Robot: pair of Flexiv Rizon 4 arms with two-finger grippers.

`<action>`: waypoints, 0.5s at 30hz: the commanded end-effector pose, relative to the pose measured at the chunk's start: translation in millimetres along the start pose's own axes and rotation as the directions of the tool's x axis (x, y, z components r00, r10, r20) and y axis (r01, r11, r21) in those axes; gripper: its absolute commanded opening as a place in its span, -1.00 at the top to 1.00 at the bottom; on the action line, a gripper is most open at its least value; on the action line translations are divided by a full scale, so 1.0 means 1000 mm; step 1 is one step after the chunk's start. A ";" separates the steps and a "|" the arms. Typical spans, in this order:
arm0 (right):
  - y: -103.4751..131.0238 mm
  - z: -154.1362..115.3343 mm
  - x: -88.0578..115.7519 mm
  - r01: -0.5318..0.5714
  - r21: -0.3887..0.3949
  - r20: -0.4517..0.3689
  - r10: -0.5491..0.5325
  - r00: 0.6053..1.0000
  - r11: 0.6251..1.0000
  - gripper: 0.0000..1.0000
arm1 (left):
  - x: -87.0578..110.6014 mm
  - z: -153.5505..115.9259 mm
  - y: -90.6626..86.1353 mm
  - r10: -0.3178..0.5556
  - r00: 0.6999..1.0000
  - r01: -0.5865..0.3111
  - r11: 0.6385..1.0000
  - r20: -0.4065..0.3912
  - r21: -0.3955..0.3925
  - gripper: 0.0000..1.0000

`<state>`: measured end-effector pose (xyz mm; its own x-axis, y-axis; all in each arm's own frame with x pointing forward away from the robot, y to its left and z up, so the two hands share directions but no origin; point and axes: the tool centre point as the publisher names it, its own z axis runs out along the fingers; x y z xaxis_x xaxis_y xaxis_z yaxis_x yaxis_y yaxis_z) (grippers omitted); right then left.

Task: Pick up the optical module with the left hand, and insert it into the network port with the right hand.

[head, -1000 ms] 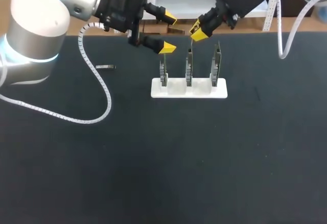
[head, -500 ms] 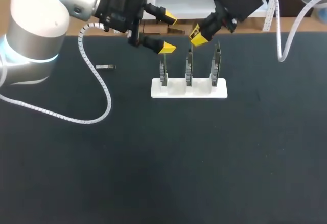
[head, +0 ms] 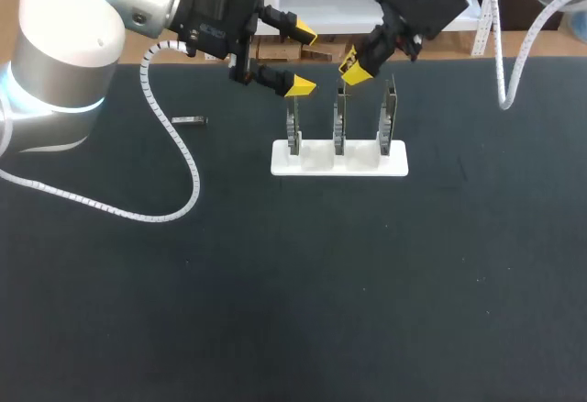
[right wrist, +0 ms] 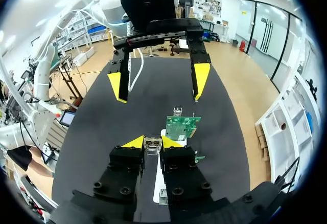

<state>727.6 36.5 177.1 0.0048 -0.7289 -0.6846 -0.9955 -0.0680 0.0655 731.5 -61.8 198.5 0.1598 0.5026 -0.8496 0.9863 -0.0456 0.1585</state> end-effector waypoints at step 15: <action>-0.007 0.004 0.002 -0.001 -0.033 -0.024 0.000 1.000 0.999 1.00 | -0.001 0.000 -0.001 -0.001 1.000 0.001 1.000 -0.004 -0.002 -1.00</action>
<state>731.3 37.7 173.2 0.0082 -0.7456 -0.6664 -0.9928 -0.0856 0.0835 731.5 -61.8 198.5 0.1598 0.5027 -0.8496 0.9863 -0.0455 0.1586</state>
